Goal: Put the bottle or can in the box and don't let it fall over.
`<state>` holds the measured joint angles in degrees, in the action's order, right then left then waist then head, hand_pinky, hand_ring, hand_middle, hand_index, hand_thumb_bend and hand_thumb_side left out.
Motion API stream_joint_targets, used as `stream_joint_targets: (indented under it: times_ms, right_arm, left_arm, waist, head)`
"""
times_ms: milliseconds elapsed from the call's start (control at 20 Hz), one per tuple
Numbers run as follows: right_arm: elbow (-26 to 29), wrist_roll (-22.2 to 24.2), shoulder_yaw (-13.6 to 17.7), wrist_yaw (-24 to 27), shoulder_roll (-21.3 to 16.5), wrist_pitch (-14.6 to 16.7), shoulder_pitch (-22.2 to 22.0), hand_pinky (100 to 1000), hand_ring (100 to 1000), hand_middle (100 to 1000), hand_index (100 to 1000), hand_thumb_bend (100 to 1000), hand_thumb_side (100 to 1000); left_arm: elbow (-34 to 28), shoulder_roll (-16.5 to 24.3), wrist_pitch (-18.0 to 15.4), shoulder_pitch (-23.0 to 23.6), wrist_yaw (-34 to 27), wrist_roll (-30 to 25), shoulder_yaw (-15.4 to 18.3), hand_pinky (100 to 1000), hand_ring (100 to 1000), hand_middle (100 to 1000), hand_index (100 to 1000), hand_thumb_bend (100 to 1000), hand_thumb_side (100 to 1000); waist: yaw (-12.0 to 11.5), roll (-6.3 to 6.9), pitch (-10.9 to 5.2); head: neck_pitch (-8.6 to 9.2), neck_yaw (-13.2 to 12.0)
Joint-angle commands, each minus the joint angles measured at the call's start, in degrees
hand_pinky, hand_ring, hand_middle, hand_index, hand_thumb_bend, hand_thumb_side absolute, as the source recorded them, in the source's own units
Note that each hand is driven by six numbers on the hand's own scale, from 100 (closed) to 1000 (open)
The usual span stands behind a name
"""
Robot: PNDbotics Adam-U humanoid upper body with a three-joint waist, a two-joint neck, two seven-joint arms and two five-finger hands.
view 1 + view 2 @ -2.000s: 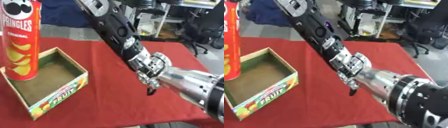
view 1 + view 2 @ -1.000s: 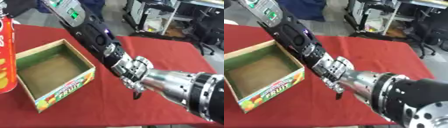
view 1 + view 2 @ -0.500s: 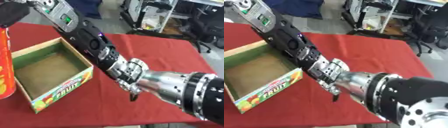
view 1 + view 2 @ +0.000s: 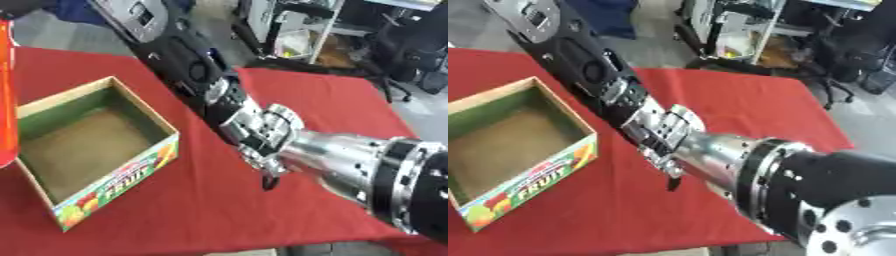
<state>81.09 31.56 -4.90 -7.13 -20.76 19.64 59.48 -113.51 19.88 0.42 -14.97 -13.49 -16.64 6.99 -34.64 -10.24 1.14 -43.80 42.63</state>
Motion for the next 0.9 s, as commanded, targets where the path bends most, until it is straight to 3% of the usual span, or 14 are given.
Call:
stream_joint_targets:
  times_ms: [50, 900]
  right_arm:
    - [2.5, -1.1, 0.9, 0.4, -3.7, -0.1, 0.6, 211, 100, 100, 133, 100, 100]
    - [3.7, -5.0, -1.0, -11.0, -9.2, 5.9, -5.6, 214, 100, 100, 129, 100, 100]
  left_arm:
    - [-1.1, 1.6, -0.7, -0.1, 0.6, 0.1, 0.6, 451, 876, 661, 664, 100, 633]
    - [-1.1, 1.7, -2.5, 0.3, 2.4, -0.3, 0.7, 452, 876, 661, 664, 100, 629]
  waist:
    - [0.4, 1.23, -0.05]
    - [1.0, 0.98, 2.75]
  head:
    - [-0.32, 0.1]
    - [-0.32, 0.0]
